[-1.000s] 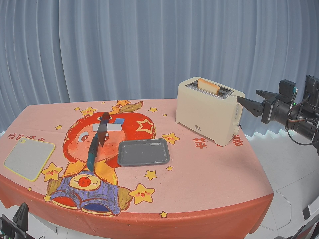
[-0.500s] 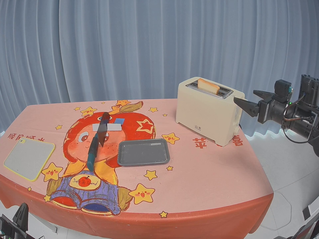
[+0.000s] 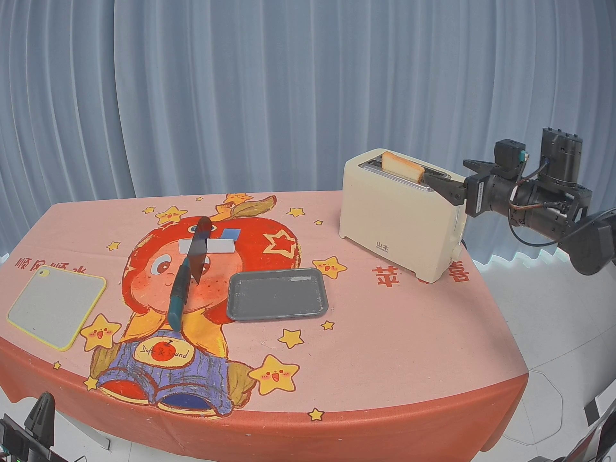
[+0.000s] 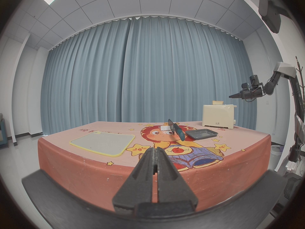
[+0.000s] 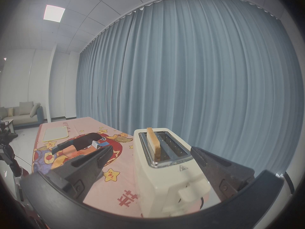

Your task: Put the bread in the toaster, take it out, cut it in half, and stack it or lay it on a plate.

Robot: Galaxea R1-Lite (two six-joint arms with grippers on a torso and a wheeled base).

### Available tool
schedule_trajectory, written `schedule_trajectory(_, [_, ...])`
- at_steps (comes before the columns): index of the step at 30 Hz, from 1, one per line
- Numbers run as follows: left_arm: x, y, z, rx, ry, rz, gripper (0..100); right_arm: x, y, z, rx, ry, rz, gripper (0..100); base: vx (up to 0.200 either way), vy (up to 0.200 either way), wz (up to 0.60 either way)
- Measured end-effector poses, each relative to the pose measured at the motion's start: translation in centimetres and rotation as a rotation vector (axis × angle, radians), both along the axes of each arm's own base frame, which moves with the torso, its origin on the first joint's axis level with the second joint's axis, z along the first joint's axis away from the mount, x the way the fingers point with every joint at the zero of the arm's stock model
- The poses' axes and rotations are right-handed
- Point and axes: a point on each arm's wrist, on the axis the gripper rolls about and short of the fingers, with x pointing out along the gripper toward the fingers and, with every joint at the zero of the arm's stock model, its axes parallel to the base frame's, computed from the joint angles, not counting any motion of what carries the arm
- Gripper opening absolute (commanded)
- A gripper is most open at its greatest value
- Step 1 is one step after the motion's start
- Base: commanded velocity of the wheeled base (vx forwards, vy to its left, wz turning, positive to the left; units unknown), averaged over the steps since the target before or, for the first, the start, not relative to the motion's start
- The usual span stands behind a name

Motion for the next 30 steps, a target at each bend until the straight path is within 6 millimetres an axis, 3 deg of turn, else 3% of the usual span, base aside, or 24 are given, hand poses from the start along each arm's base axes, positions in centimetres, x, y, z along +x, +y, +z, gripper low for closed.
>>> schedule_trajectory(14, [0.0,0.0,0.0,0.000,0.000,0.001,0,5.6,2.1,-1.4,-0.039,-0.040,0.010,100,0.000,0.000,0.00])
schedule_trajectory(25, [0.0,0.0,0.0,0.000,0.000,0.000,0,7.2,2.9,-2.4,-0.067,0.018,0.013,100,0.000,0.000,0.00])
schedule_trajectory(30, [0.0,0.0,0.0,0.000,0.000,0.000,0,7.4,3.0,-2.0,-0.075,0.025,0.005,100,0.000,0.000,0.00])
